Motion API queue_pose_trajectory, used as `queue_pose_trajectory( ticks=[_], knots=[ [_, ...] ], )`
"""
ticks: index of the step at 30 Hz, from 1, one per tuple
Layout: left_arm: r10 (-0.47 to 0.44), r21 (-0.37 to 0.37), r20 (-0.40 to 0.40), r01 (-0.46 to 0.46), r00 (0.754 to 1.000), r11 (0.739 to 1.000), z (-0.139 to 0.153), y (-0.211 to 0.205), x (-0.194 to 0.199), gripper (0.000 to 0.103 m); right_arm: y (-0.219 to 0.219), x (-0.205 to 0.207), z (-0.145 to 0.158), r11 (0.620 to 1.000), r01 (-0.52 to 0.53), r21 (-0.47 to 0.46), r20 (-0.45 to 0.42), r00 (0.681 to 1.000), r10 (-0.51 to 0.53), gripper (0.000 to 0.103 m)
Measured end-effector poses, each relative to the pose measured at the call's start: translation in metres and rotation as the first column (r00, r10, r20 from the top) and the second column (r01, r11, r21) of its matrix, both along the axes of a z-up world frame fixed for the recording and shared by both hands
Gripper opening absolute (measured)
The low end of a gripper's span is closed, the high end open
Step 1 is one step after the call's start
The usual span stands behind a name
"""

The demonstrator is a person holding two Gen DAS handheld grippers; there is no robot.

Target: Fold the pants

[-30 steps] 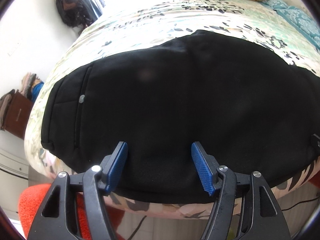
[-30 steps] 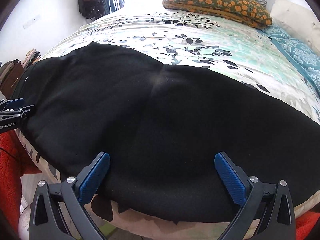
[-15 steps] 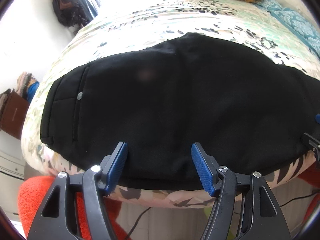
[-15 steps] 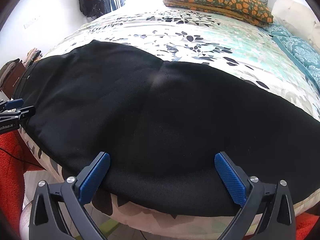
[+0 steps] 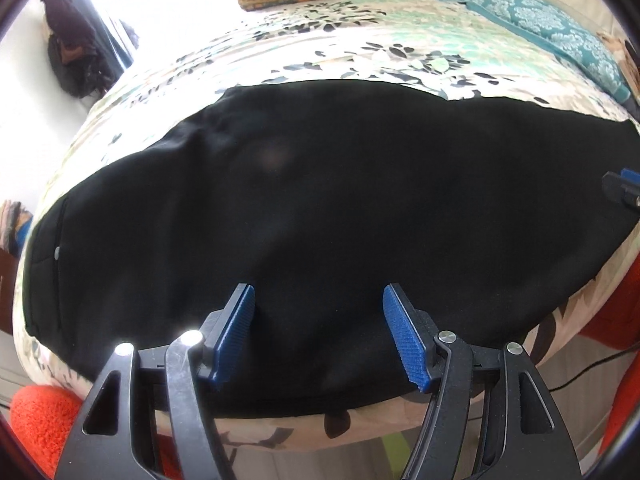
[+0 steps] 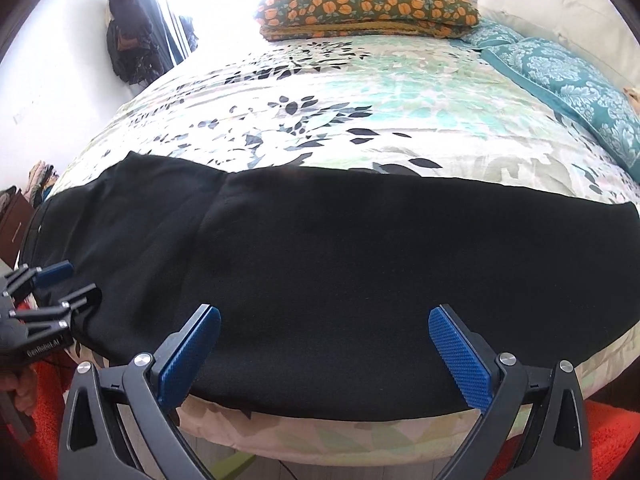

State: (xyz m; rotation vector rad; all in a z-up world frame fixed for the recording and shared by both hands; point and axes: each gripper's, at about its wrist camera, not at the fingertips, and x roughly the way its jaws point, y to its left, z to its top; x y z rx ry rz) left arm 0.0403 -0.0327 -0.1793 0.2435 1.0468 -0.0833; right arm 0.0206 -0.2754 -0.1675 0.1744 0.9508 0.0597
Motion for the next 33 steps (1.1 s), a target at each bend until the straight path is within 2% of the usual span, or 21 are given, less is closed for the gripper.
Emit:
queue_pose_trajectory(
  ticks=[3,5,7,9,11,13,14,15,17,19,21,24,26,29,31,33],
  knots=[
    [-0.007,-0.002,-0.004,0.007,1.000,1.000,0.001,0.001,0.001,0.070,-0.044,-0.003,0.017,0.986,0.106,0.127,0.052,0.992,-0.113,0.103],
    [0.002,-0.015,-0.008,-0.002,1.000,1.000,0.001,0.006,0.000,0.071,-0.093,-0.009,0.035,0.943,0.201,0.265,0.093,0.968,-0.233,0.103],
    [0.013,-0.028,-0.009,-0.013,1.000,1.000,0.001,0.008,0.000,0.073,-0.151,-0.019,0.050,0.852,0.303,0.426,0.100,0.921,-0.377,0.103],
    [0.011,-0.029,-0.010,-0.011,1.000,1.000,0.000,0.008,0.001,0.073,-0.207,-0.032,0.055,0.739,0.376,0.559,0.056,0.872,-0.486,0.103],
    [0.010,-0.026,-0.010,-0.011,1.000,1.000,0.000,0.007,0.002,0.073,-0.257,-0.048,0.052,0.622,0.416,0.664,-0.006,0.834,-0.552,0.103],
    [0.013,-0.027,-0.010,-0.014,1.000,1.000,0.000,0.007,0.002,0.073,-0.298,-0.065,0.043,0.530,0.460,0.712,-0.063,0.794,-0.605,0.103],
    [0.015,-0.029,-0.010,-0.015,1.000,0.999,0.000,0.007,0.002,0.073,-0.316,-0.073,0.037,0.501,0.498,0.707,-0.101,0.773,-0.627,0.103],
    [0.016,-0.030,-0.011,-0.017,1.000,0.999,0.000,0.007,0.002,0.073,-0.332,-0.079,0.030,0.489,0.537,0.687,-0.133,0.756,-0.641,0.103],
    [0.017,-0.030,-0.011,-0.017,1.000,0.999,0.000,0.007,0.002,0.073,-0.355,-0.084,0.014,0.505,0.593,0.627,-0.187,0.744,-0.641,0.103],
    [0.016,-0.028,-0.009,-0.016,1.000,0.999,0.000,0.007,0.002,0.073,-0.371,-0.084,0.001,0.530,0.606,0.593,-0.205,0.750,-0.629,0.103],
    [0.015,-0.027,-0.007,-0.015,1.000,1.000,0.000,0.007,0.002,0.073,-0.380,-0.075,-0.006,0.566,0.570,0.596,-0.194,0.785,-0.588,0.103],
    [0.017,-0.028,-0.007,-0.017,1.000,0.999,0.000,0.008,0.002,0.073,-0.387,-0.062,-0.021,0.583,0.512,0.631,-0.203,0.834,-0.512,0.101],
    [0.017,-0.027,-0.006,-0.017,1.000,0.999,0.000,0.007,0.002,0.073,-0.387,-0.055,-0.032,0.578,0.497,0.647,-0.229,0.850,-0.475,0.087],
    [0.020,-0.026,-0.003,-0.020,1.000,0.999,0.000,0.007,0.001,0.073,-0.389,-0.050,-0.038,0.588,0.493,0.641,-0.244,0.858,-0.452,0.085],
    [0.021,-0.024,-0.002,-0.021,1.000,1.000,-0.001,0.007,0.001,0.074,-0.389,-0.044,-0.039,0.637,0.487,0.597,-0.257,0.869,-0.423,0.079],
    [0.023,-0.020,0.000,-0.023,1.000,1.000,-0.002,0.006,0.002,0.075,-0.390,-0.041,-0.044,0.662,0.501,0.558,-0.288,0.864,-0.413,0.069]
  ],
)
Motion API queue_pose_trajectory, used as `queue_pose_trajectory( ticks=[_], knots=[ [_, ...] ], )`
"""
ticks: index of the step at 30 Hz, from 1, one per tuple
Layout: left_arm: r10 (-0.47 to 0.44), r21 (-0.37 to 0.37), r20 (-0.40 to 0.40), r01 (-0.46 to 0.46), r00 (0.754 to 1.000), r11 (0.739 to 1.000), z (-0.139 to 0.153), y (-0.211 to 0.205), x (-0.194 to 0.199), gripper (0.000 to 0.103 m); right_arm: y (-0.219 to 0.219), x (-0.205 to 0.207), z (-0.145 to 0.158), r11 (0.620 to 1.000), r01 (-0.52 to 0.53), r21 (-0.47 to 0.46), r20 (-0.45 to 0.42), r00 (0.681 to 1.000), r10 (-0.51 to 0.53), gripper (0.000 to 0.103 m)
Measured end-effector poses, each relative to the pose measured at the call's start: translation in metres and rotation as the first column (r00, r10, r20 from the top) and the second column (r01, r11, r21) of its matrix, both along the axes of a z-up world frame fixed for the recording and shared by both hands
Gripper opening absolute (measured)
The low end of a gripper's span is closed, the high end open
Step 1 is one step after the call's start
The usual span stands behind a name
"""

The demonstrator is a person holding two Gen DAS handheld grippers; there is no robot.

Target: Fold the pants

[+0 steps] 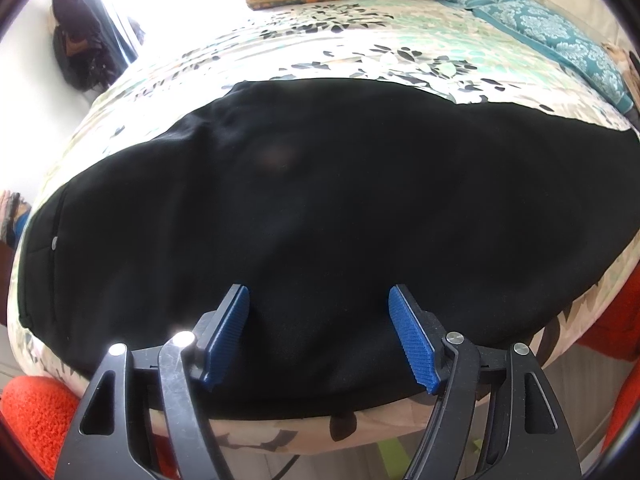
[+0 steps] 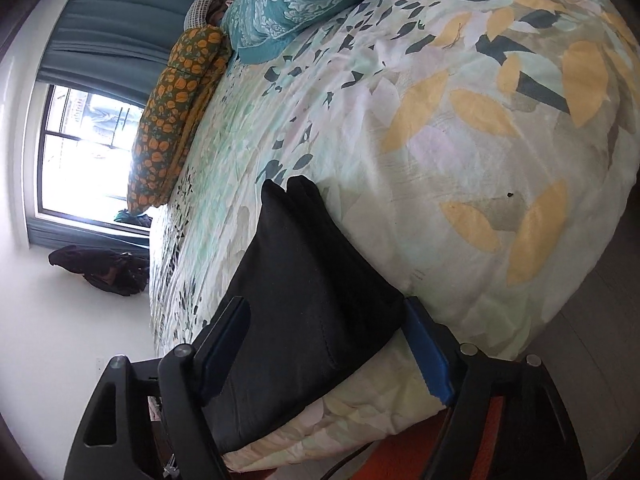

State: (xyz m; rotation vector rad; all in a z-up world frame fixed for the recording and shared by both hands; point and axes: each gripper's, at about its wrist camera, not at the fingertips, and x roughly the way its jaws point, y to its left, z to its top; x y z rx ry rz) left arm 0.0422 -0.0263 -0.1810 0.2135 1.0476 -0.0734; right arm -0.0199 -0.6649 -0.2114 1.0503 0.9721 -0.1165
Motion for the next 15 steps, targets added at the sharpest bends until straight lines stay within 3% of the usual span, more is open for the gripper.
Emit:
queue_pose_trajectory(
  ticks=[4,7,11,15],
  knots=[
    [0.004,-0.005,-0.002,-0.004,1.000,1.000,0.000,0.001,0.002,0.076,-0.003,-0.005,-0.003,0.999,0.003,-0.050,-0.055,0.998,-0.005,0.034],
    [0.003,-0.011,-0.004,-0.003,1.000,1.000,0.000,0.002,0.002,0.076,-0.005,-0.013,0.001,0.999,0.012,-0.035,-0.027,1.000,-0.013,0.027],
    [0.016,-0.027,-0.017,-0.016,1.000,0.999,0.002,0.004,0.003,0.076,0.003,-0.024,0.027,0.998,0.020,0.064,0.116,0.993,-0.028,0.020],
    [0.036,-0.056,-0.032,-0.038,0.999,0.998,0.002,0.006,0.006,0.076,0.054,-0.012,0.065,0.990,-0.097,0.107,0.245,0.967,0.068,0.020]
  ],
)
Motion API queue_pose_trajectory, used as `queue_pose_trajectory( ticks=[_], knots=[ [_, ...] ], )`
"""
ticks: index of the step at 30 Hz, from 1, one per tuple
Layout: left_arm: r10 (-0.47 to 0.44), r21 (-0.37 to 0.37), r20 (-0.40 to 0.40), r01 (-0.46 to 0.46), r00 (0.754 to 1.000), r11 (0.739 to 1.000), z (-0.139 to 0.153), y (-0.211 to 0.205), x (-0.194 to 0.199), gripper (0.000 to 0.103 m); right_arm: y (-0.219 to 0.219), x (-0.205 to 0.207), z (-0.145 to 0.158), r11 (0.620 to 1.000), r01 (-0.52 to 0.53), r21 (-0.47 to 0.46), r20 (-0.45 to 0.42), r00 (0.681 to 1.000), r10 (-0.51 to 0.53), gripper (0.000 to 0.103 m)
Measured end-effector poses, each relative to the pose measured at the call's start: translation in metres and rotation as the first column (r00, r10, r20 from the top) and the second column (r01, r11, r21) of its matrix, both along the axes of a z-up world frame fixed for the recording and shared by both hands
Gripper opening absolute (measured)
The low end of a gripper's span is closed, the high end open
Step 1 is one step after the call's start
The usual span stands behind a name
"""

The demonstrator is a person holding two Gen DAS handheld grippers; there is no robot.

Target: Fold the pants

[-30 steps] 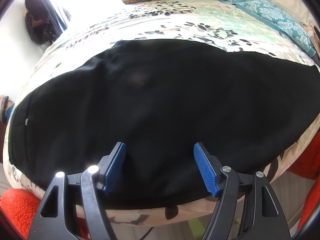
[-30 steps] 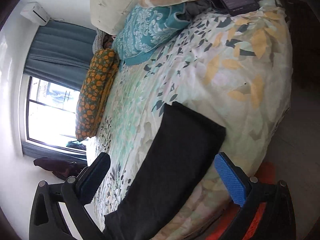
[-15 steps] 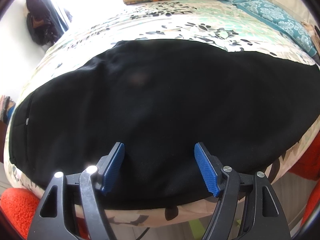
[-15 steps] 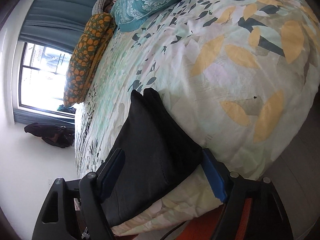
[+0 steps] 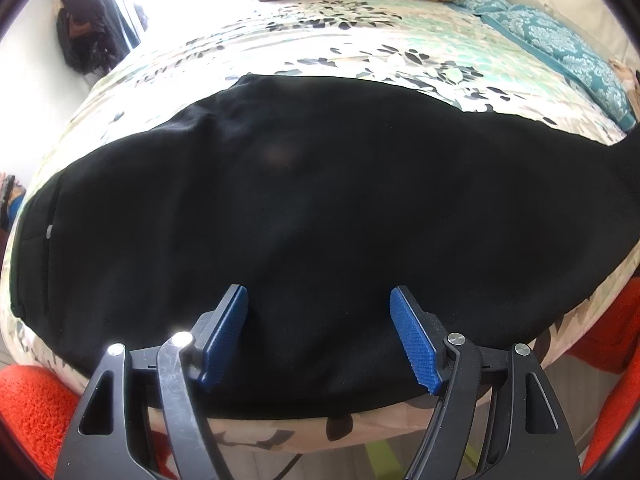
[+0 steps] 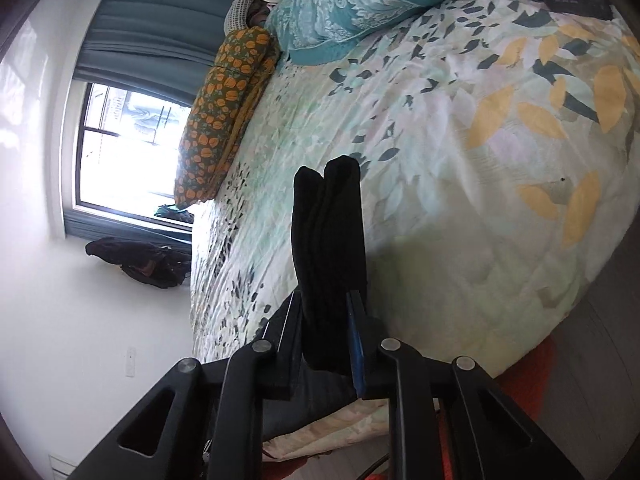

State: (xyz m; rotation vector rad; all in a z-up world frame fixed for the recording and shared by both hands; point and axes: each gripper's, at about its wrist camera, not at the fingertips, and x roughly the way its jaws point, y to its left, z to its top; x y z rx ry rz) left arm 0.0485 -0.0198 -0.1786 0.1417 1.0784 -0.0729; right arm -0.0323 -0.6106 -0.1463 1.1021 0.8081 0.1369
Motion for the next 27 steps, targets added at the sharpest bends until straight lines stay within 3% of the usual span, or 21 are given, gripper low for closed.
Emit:
queue_pose_trajectory(
  ticks=[5,12,17,20,22,23,25,27],
  knots=[
    [0.020,-0.045,-0.010,-0.020,1.000,0.999,0.003,0.006,0.003,0.076,0.120,0.031,0.014,0.977,-0.208,0.056,0.078,0.976,0.204,0.020],
    [0.099,-0.112,-0.010,-0.099,0.995,0.989,0.010,0.037,0.005,0.076,0.301,0.081,-0.028,0.909,-0.383,0.167,0.086,0.924,0.373,0.020],
    [0.199,-0.174,0.001,-0.195,0.980,0.965,0.019,0.076,0.005,0.076,0.408,0.093,-0.048,0.864,-0.481,0.152,0.087,0.877,0.473,0.020],
    [0.253,-0.220,-0.001,-0.247,0.968,0.944,0.023,0.095,0.005,0.076,0.457,0.092,-0.048,0.827,-0.563,0.014,0.067,0.825,0.561,0.023],
    [0.273,-0.254,-0.006,-0.266,0.962,0.930,0.025,0.103,0.004,0.076,0.476,0.090,-0.048,0.791,-0.603,-0.104,0.011,0.794,0.607,0.038],
    [0.279,-0.261,-0.004,-0.270,0.960,0.927,0.026,0.105,0.004,0.076,0.480,0.087,-0.045,0.774,-0.618,-0.140,-0.003,0.782,0.623,0.056],
    [0.278,-0.274,0.011,-0.265,0.960,0.925,0.031,0.106,0.001,0.076,0.479,0.074,-0.029,0.745,-0.623,-0.238,-0.009,0.768,0.640,0.071],
    [0.244,-0.296,0.047,-0.220,0.969,0.929,0.041,0.099,-0.004,0.075,0.469,0.057,-0.008,0.693,-0.633,-0.345,0.006,0.737,0.676,0.076]
  ],
)
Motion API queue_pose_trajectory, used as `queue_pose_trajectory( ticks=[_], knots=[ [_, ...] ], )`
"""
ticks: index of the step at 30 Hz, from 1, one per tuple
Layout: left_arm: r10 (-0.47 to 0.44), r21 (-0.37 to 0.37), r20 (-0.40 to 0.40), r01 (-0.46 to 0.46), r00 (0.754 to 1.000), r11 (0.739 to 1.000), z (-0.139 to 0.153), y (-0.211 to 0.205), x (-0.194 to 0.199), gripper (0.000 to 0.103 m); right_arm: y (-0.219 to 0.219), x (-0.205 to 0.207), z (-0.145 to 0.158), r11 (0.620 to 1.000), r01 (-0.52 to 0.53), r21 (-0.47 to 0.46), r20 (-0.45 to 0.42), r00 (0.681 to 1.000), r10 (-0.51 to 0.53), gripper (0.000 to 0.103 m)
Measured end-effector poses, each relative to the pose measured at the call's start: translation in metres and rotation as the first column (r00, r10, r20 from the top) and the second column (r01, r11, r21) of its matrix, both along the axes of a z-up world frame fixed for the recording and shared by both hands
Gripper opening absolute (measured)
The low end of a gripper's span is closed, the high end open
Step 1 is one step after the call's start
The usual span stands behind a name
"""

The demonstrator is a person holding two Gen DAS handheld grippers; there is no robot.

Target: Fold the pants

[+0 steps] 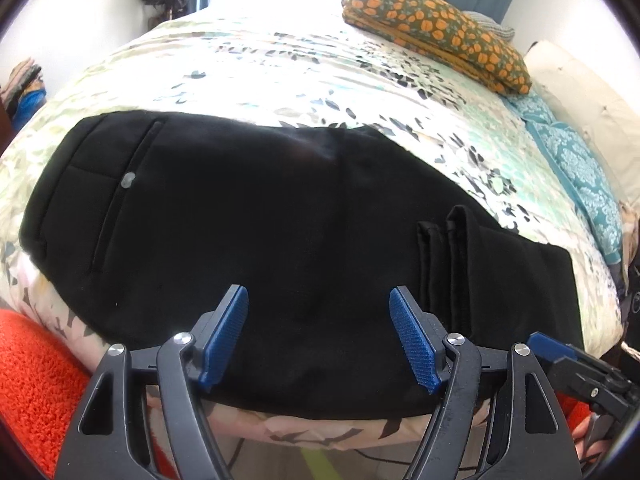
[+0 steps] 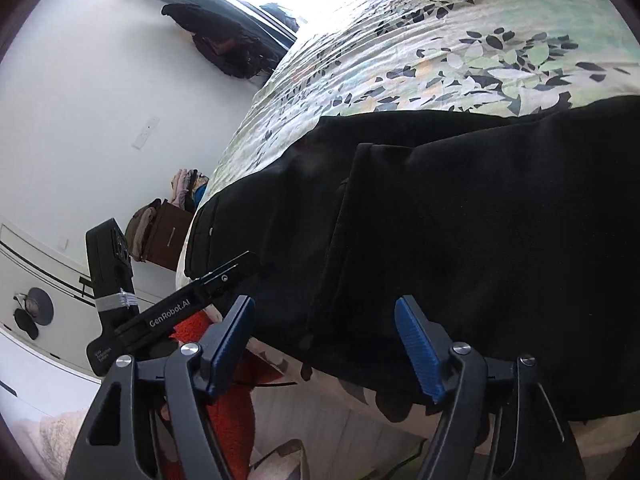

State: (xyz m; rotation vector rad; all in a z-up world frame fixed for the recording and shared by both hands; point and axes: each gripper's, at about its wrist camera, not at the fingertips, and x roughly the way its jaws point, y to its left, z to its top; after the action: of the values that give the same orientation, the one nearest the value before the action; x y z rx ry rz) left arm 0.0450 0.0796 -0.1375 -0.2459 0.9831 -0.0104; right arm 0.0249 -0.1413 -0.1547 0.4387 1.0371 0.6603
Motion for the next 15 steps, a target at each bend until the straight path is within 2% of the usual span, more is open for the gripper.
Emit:
queue_pose_trajectory(
  ticks=[3,6,8,11,12,13,15],
  knots=[
    [-0.161,-0.022,0.068,0.163,0.985,0.986,0.015,-0.032,-0.003,0.073,-0.028,-0.031,0.025,0.990,0.009,-0.139,0.121,0.993,0.008,0.083],
    [-0.300,0.004,0.051,0.300,0.953,0.954,0.013,-0.075,0.003,0.070,-0.067,-0.050,0.027,0.981,0.100,-0.165,0.159,0.984,-0.074,0.085],
    [-0.327,0.026,0.000,0.326,0.945,0.945,0.001,-0.095,0.014,0.047,-0.091,-0.059,0.022,0.973,0.169,-0.155,0.150,0.978,-0.146,0.085],
    [-0.316,0.050,-0.069,0.320,0.946,0.946,-0.017,-0.109,0.025,0.037,-0.102,-0.058,0.021,0.963,0.235,-0.135,0.146,0.966,-0.215,0.085],
    [-0.315,0.044,-0.080,0.319,0.946,0.947,-0.020,-0.111,0.024,0.029,-0.107,-0.058,0.024,0.960,0.247,-0.132,0.163,0.961,-0.224,0.085],
    [-0.318,0.039,-0.084,0.322,0.944,0.946,-0.022,-0.114,0.025,0.007,-0.108,-0.061,0.029,0.957,0.257,-0.138,0.186,0.955,-0.230,0.085],
    [-0.337,0.046,-0.059,0.339,0.940,0.940,-0.015,-0.117,0.014,0.004,-0.110,-0.057,0.035,0.938,0.295,-0.182,0.229,0.940,-0.251,0.085]
  ],
)
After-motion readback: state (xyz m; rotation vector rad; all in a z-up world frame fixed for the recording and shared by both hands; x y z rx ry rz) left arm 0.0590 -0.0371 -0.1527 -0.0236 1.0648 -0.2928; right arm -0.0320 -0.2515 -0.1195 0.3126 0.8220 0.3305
